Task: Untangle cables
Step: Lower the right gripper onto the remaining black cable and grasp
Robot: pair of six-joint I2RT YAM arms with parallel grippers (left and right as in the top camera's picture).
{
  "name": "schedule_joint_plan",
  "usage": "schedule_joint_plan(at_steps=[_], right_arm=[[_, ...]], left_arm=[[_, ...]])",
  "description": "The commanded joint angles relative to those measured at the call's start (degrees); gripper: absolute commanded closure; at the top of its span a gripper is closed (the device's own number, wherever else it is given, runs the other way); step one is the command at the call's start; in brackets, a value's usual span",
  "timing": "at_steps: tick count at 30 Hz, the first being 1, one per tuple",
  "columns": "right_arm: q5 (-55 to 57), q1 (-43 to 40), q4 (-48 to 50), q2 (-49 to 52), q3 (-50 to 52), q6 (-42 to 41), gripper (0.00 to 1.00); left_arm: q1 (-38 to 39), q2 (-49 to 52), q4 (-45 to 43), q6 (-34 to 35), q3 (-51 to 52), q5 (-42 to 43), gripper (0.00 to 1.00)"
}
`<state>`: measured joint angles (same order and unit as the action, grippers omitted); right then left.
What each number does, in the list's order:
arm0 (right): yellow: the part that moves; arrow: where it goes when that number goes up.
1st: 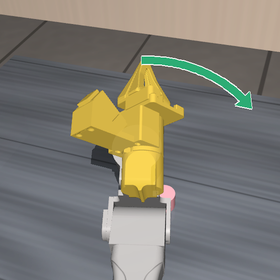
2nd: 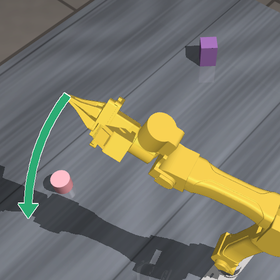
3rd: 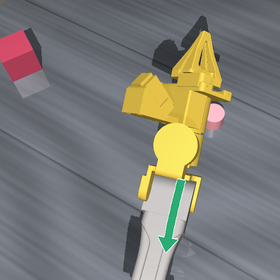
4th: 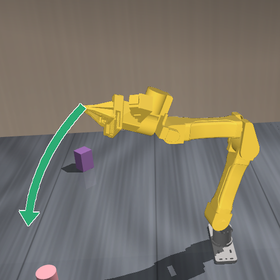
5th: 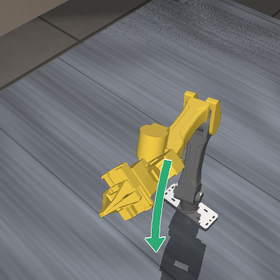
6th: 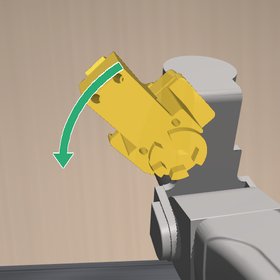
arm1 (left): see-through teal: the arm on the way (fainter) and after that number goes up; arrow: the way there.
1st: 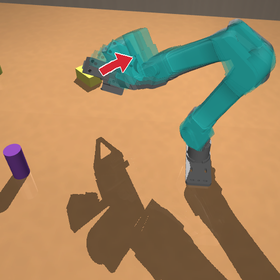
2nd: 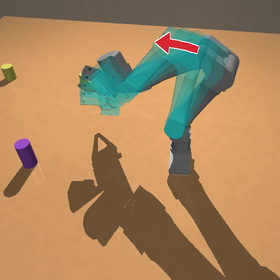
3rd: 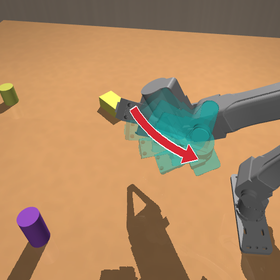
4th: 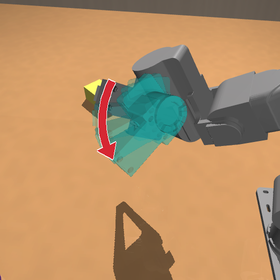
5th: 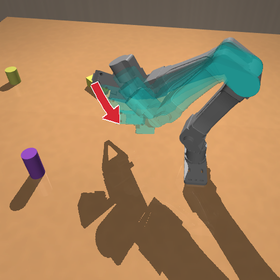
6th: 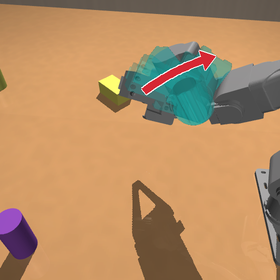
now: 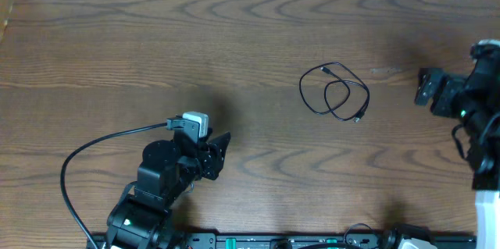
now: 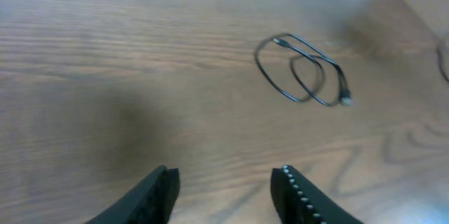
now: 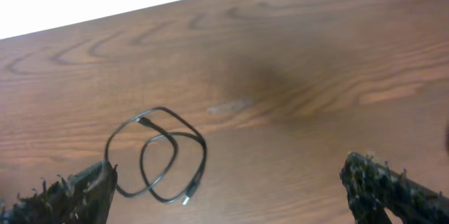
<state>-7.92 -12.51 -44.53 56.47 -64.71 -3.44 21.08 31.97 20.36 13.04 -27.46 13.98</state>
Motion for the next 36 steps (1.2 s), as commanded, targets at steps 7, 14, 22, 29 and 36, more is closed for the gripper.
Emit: schedule_joint_plan(at_steps=[7,14,22,29,36], right_arm=[[-24.8,0.3,4.9,2.7,11.0,12.5,0.01],[-34.6,0.7,5.1,8.0,11.1,19.4,0.01],[-26.4,4.9,4.5,16.6,11.1,15.7,0.01],[-6.4,13.1,6.8,23.0,10.9,5.1,0.01],[11.8,19.7,8.3,23.4,8.9,-6.0,0.01]], left_arm=[[-0.2,-0.4,-0.3,-0.8,-0.5,-11.7,0.45],[-0.2,-0.4,-0.2,-0.8,-0.5,-11.7,0.45],[-0.2,-0.4,0.4,-0.8,-0.5,-11.7,0.45],[-0.2,-0.3,3.5,-1.2,-0.5,-11.6,0.28],[-0.2,-0.3,5.3,-3.4,-0.5,-11.6,0.26]])
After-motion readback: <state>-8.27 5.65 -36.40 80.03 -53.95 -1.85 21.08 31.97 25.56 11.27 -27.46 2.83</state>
